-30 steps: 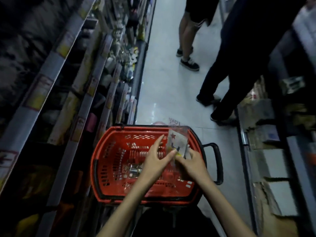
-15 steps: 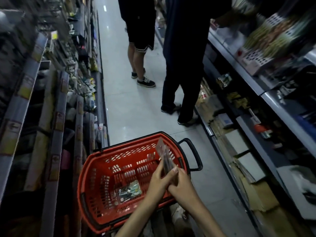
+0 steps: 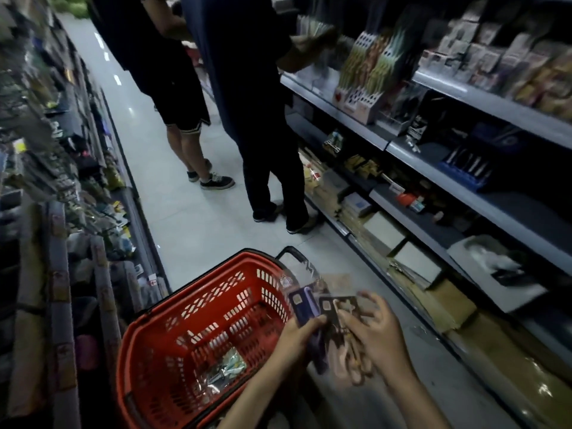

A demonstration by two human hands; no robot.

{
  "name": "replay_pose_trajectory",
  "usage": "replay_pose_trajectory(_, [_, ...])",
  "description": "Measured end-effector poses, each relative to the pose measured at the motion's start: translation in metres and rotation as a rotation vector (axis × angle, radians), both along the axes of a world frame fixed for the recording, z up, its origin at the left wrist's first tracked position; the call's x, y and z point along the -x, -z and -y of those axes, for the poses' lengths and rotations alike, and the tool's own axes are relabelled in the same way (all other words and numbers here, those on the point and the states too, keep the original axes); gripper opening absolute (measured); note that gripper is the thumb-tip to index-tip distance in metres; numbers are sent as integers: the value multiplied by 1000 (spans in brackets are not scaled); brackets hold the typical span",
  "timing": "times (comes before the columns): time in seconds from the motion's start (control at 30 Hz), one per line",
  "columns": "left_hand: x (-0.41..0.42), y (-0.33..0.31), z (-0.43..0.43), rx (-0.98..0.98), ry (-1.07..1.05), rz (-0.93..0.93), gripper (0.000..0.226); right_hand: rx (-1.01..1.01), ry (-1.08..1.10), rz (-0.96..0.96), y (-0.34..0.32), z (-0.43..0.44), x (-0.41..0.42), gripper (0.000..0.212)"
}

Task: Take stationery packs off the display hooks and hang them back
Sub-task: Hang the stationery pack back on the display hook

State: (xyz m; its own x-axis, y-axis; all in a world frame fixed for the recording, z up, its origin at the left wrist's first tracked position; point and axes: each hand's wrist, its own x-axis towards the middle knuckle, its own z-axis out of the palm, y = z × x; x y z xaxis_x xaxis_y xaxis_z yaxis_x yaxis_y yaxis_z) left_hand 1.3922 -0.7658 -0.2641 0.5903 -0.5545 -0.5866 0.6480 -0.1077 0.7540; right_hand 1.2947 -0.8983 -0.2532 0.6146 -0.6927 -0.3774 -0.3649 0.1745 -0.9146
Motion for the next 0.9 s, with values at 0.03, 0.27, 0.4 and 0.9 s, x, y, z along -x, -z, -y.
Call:
replay_pose_trajectory(0.03, [10, -4, 6, -3, 36, 1, 26, -92, 30, 20, -3, 9, 13, 52])
replay_pose_trajectory(0.27, [110, -30, 66, -32, 275, 40, 29, -198, 214, 107, -12, 68, 151, 26])
replay_pose_trajectory(0.4, [181, -38, 103, 19, 427, 66, 34, -241, 422, 209, -25, 96, 259, 27])
replay_pose_trajectory(0.9, [434, -67, 256, 144, 965, 203, 44, 130, 981, 170, -80, 134, 575, 35])
